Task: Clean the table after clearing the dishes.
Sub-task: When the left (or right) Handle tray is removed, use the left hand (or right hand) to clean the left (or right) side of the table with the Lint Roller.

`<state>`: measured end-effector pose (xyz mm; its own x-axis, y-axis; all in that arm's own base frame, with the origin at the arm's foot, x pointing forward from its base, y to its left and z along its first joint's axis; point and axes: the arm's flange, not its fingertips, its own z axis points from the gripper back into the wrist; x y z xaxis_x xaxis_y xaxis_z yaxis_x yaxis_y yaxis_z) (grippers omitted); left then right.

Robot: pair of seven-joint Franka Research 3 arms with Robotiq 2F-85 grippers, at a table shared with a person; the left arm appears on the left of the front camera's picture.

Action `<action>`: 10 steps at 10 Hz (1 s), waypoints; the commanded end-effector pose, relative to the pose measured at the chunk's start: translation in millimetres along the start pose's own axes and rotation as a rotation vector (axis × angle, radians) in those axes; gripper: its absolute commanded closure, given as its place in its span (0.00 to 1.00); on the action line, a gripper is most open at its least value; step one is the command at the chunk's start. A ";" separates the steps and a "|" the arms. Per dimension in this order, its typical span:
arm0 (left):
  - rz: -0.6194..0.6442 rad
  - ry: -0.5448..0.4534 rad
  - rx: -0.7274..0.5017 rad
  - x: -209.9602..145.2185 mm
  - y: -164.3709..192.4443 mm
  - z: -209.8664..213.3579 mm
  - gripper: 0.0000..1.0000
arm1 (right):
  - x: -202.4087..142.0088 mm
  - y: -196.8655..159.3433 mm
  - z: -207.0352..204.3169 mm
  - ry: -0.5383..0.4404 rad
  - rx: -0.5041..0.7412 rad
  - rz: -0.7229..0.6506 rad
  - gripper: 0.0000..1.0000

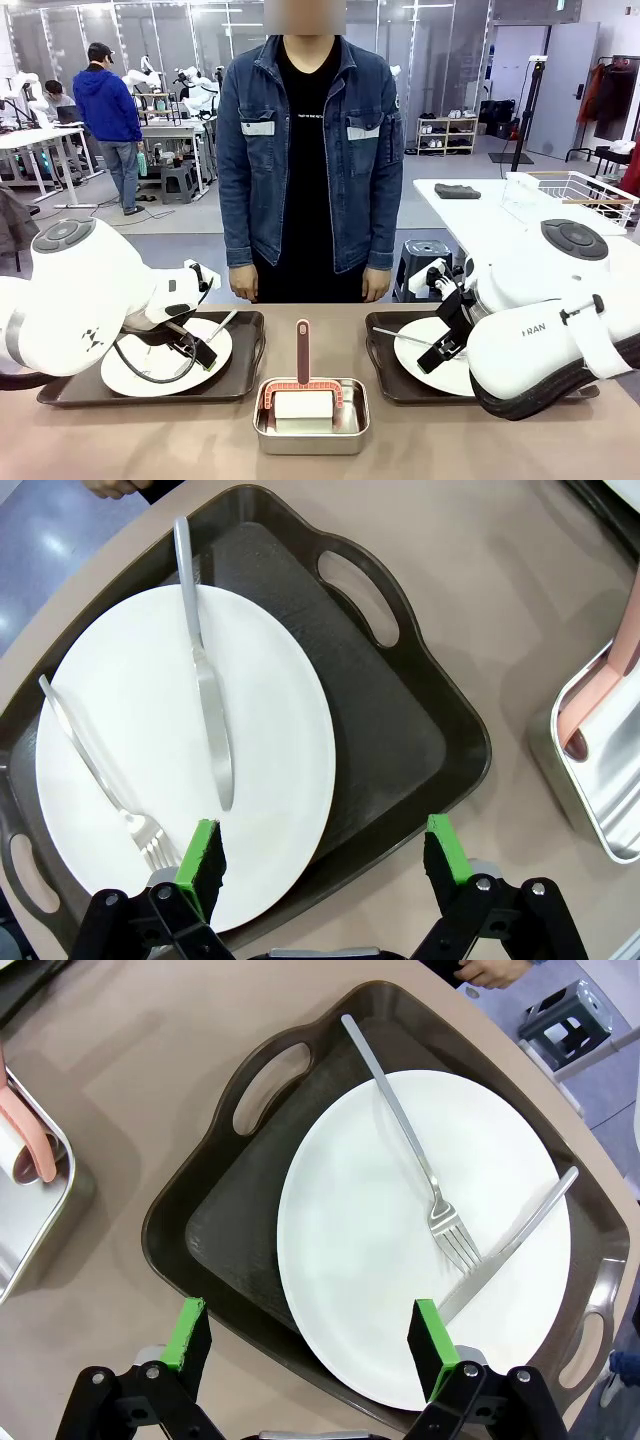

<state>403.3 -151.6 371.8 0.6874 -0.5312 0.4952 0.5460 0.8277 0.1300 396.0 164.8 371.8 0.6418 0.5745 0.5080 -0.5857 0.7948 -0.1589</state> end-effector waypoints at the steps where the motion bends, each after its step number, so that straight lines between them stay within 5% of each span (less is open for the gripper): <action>1: 0.001 0.000 0.000 -0.1 0.3 0.0 0.00 | 0.1 0.4 0.0 0.000 0.001 -0.001 0.00; 5: 0.004 0.001 -0.051 16.6 14.8 9.8 0.00 | 16.9 -10.4 9.9 -0.014 0.047 -0.021 0.00; 8: 0.030 -0.003 -0.272 43.2 66.2 44.7 0.00 | 62.8 -41.0 34.0 -0.033 0.163 -0.110 0.00; 10: 0.037 -0.027 -0.542 43.9 103.1 75.6 0.00 | 80.0 -75.8 49.7 -0.048 0.336 -0.218 0.00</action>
<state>438.8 -108.8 470.9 0.6741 -0.4826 0.5592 0.6864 0.6889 -0.2330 450.5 164.1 464.8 0.7207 0.4130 0.5568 -0.5647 0.8156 0.1260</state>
